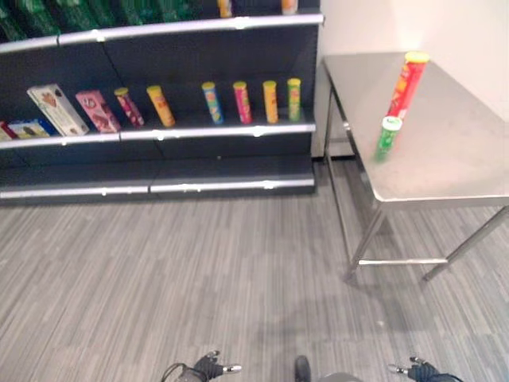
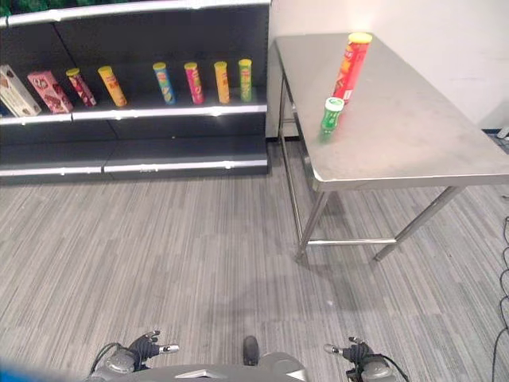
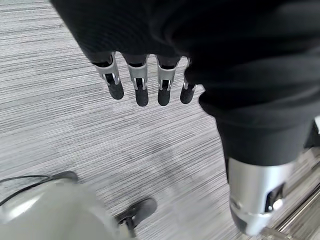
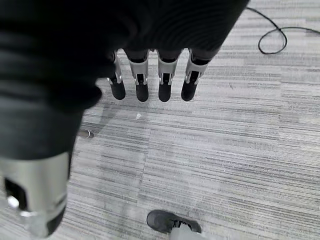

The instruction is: Put the goods on the table back onto the shelves and tidy them up.

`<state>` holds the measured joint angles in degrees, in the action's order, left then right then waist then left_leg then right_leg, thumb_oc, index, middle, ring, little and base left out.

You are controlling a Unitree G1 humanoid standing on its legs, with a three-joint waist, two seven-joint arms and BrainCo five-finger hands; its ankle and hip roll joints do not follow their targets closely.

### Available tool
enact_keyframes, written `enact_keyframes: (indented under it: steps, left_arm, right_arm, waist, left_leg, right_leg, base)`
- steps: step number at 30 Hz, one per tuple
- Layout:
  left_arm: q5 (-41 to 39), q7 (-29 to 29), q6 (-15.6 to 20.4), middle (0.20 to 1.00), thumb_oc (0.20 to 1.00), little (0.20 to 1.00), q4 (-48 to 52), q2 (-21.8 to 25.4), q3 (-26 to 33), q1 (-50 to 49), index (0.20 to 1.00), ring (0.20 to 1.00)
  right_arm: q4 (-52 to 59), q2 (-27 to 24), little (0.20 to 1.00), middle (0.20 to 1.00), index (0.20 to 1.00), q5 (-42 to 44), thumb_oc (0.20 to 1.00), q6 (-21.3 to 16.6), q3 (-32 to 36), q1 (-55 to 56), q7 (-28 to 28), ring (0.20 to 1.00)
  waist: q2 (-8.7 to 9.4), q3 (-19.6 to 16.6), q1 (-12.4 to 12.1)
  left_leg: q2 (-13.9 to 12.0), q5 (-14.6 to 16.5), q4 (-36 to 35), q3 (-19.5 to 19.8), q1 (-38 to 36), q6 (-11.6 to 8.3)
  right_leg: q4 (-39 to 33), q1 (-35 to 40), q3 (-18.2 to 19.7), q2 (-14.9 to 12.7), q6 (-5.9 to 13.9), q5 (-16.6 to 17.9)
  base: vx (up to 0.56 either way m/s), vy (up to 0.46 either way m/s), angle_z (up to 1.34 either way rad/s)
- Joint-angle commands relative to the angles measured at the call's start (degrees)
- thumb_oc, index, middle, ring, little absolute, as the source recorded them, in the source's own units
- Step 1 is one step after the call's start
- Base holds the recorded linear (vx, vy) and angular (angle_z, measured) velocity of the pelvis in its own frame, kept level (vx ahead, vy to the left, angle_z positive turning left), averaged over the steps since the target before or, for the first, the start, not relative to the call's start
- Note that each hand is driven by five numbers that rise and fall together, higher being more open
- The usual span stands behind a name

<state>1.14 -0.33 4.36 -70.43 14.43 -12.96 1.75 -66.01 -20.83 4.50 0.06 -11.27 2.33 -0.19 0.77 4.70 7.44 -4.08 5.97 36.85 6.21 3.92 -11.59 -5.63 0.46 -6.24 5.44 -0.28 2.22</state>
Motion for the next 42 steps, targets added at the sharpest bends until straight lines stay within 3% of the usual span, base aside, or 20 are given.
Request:
enact_keyframes:
  steps: [1, 3, 5, 6, 7, 9, 13, 16, 18, 26, 30, 36, 37, 38, 39, 42]
  left_arm:
    - [-1.2, 0.9, 0.1, 1.000, 1.000, 1.000, 2.1, 2.1, -1.1, 2.2, 1.000, 1.000]
    - [-2.5, 0.8, 0.3, 1.000, 1.000, 1.000, 2.4, 1.8, -0.5, 2.1, 1.000, 1.000]
    - [-3.0, 0.9, 0.5, 1.000, 1.000, 1.000, 2.4, 1.7, -0.2, 2.1, 1.000, 1.000]
    - [-3.0, 1.0, 0.6, 1.000, 1.000, 1.000, 2.2, 1.7, -0.1, 2.0, 1.000, 1.000]
    - [-3.0, 1.0, 0.6, 1.000, 1.000, 1.000, 2.2, 1.6, -0.1, 2.0, 1.000, 1.000]
    - [-2.8, 1.2, 0.7, 1.000, 1.000, 1.000, 2.3, 1.7, -0.3, 1.9, 1.000, 1.000]
    - [-3.2, 1.0, 0.6, 1.000, 1.000, 1.000, 1.5, 1.4, 0.2, 1.2, 1.000, 1.000]
    - [-2.7, 1.0, 0.5, 1.000, 1.000, 1.000, 0.4, 1.0, 0.7, 0.3, 1.000, 1.000]
    - [-2.7, 1.0, 0.6, 1.000, 1.000, 1.000, 0.3, 1.1, 0.9, 0.2, 1.000, 1.000]
    - [-2.6, 1.3, 0.6, 1.000, 1.000, 1.000, 0.8, 2.0, 1.3, 0.2, 1.000, 1.000]
    - [-2.2, 1.3, 0.5, 1.000, 1.000, 1.000, 0.8, 2.4, 1.0, 0.6, 1.000, 1.000]
    - [-1.7, 1.3, 0.3, 1.000, 1.000, 1.000, 1.0, 3.0, 0.7, 1.1, 1.000, 1.000]
    - [-1.7, 1.3, 0.2, 1.000, 1.000, 1.000, 1.2, 3.1, 0.7, 1.2, 1.000, 1.000]
    - [-1.7, 1.4, 0.3, 1.000, 1.000, 1.000, 1.4, 3.2, 0.6, 1.4, 1.000, 1.000]
    - [-1.8, 1.3, 0.3, 1.000, 1.000, 1.000, 1.6, 3.3, 0.6, 1.2, 1.000, 1.000]
    - [-1.8, 1.3, 0.2, 1.000, 1.000, 1.000, 1.6, 3.6, 0.5, 1.3, 1.000, 1.000]
  right_arm:
    - [0.1, -0.4, 1.000, 1.000, 1.000, 0.2, 1.000, -0.4, -0.1, -2.0, -0.8, 1.000]
    - [-0.3, -0.2, 1.000, 1.000, 1.000, 0.3, 1.000, -0.4, -0.1, -2.1, -0.9, 1.000]
    - [-0.4, 0.0, 1.000, 1.000, 1.000, 0.4, 1.000, -0.6, 0.0, -2.2, -1.2, 1.000]
    - [-0.3, 0.0, 1.000, 1.000, 1.000, 0.4, 1.000, -0.8, -0.1, -2.4, -1.5, 1.000]
    - [-0.3, 0.0, 1.000, 1.000, 1.000, 0.4, 1.000, -0.8, -0.1, -2.3, -1.5, 1.000]
    - [-0.3, 0.0, 1.000, 1.000, 1.000, 0.3, 1.000, -0.9, 0.1, -2.3, -2.0, 1.000]
    - [-1.4, 0.1, 1.000, 1.000, 1.000, 0.0, 1.000, -1.0, 0.4, -1.9, -2.2, 1.000]
    - [-1.6, 0.8, 1.000, 1.000, 1.000, -0.3, 1.000, -0.9, 0.7, -1.0, -2.1, 1.000]
    - [-1.6, 1.2, 1.000, 1.000, 1.000, -0.6, 1.000, -0.8, 0.7, -0.8, -1.8, 1.000]
    - [-0.9, 2.5, 1.000, 1.000, 1.000, -1.8, 1.000, -0.2, -0.2, -1.7, -0.8, 1.000]
    - [-0.3, 2.8, 1.000, 1.000, 1.000, -2.1, 1.000, 0.0, -0.5, -2.0, -0.3, 1.000]
    - [-0.3, 2.9, 1.000, 1.000, 1.000, -2.0, 1.000, 0.1, 0.1, -2.2, -0.1, 1.000]
    - [-0.2, 2.9, 1.000, 1.000, 1.000, -2.1, 1.000, 0.1, 0.0, -2.3, -0.1, 1.000]
    - [-0.3, 2.9, 1.000, 1.000, 1.000, -2.2, 1.000, 0.1, 0.1, -2.7, -0.2, 1.000]
    - [-0.1, 3.1, 1.000, 1.000, 1.000, -2.2, 1.000, 0.0, 0.1, -2.6, -0.2, 1.000]
    - [0.0, 3.3, 1.000, 1.000, 1.000, -2.4, 1.000, 0.1, -0.1, -2.3, -0.6, 1.000]
  waist:
    - [2.46, 4.6, -0.9]
    - [3.30, 5.1, -2.1]
    - [3.58, 6.4, -3.5]
    - [2.51, 6.1, -4.2]
    - [2.67, 6.3, -4.4]
    - [1.49, 6.6, -5.1]
    - [0.58, 6.7, -6.1]
    - [0.11, 5.2, -5.9]
    - [0.32, 4.3, -5.9]
    - [2.02, 0.8, -6.3]
    - [2.31, -0.2, -6.0]
    - [2.07, -0.2, -5.4]
    - [1.95, 0.2, -5.2]
    - [1.54, 1.2, -5.2]
    - [1.20, 1.5, -5.3]
    - [0.45, 2.0, -5.0]
  left_leg:
    - [2.8, -8.5, -1.6, -3.1, -3.8, 6.28]
    - [2.9, -5.3, -4.5, -5.0, 0.8, 7.53]
    - [3.6, -2.6, -12.7, -6.3, 4.4, 8.41]
    - [3.7, -6.0, -24.5, -5.7, 6.4, 7.86]
    - [3.8, -6.2, -25.2, -5.9, 5.7, 7.88]
    - [2.9, -11.6, -33.2, -5.2, 7.4, 6.97]
    - [3.6, -14.5, -40.9, -1.4, 8.7, 5.80]
    - [2.7, -16.4, -41.1, -1.5, 6.1, 5.39]
    - [2.5, -15.8, -40.8, -3.0, 5.3, 5.79]
    - [4.8, -9.8, -37.8, -8.1, 2.9, 9.57]
    - [6.0, -7.8, -36.5, -8.4, 3.1, 10.68]
    - [7.4, -6.0, -36.5, -8.2, 1.6, 12.34]
    - [7.6, -5.9, -36.8, -8.3, 0.9, 12.70]
    - [7.3, -5.7, -37.4, -8.5, -0.1, 13.10]
    - [6.9, -5.3, -38.0, -8.8, -1.2, 13.02]
    - [5.7, -4.7, -39.3, -8.9, -3.5, 12.60]
  right_leg:
    - [3.4, -0.5, 5.6, -3.4, 0.91, -3.8]
    - [3.1, 1.1, 6.2, -4.2, 1.30, -4.4]
    - [2.4, 3.3, 7.1, -4.3, 2.06, -4.9]
    - [1.7, 4.3, 8.1, -3.3, 2.55, -5.7]
    - [1.6, 4.8, 8.3, -3.5, 2.56, -5.7]
    - [1.2, 6.6, 9.0, -2.3, 2.53, -6.4]
    - [1.6, 9.3, 12.6, -0.7, 2.08, -8.6]
    - [1.0, 11.2, 14.2, -1.4, 2.35, -9.6]
    - [1.1, 11.9, 14.8, -2.7, 2.97, -10.4]
    - [5.5, 11.1, 15.7, -8.9, 6.97, -11.6]
    - [8.0, 10.1, 15.0, -10.1, 8.28, -11.0]
    - [16.1, 6.6, 15.3, -10.6, 10.24, -7.1]
    - [18.1, 5.7, 14.9, -10.7, 10.74, -5.8]
    - [22.3, 3.1, 12.7, -11.2, 11.64, -3.2]
    - [23.6, 1.8, 10.1, -12.0, 11.70, -3.0]
    - [19.7, -0.9, 3.8, -10.8, 9.48, -7.3]
  base:
    - [0.08, -0.047, -0.57]
    - [0.14, -0.051, -0.47]
    - [0.19, 0.015, -0.13]
    - [0.17, 0.045, -0.17]
    - [0.19, 0.064, -0.10]
    - [0.20, 0.036, -0.18]
    - [0.25, 0.049, -0.46]
    - [0.22, 0.112, -0.80]
    - [0.29, 0.185, -0.52]
    - [0.21, 0.171, -0.37]
    - [0.13, 0.114, -0.02]
    - [0.07, 0.087, 0.09]
    - [0.01, 0.077, -0.18]
    - [0.00, 0.059, -0.17]
    - [0.01, 0.044, -0.14]
    - [0.06, 0.005, -0.21]
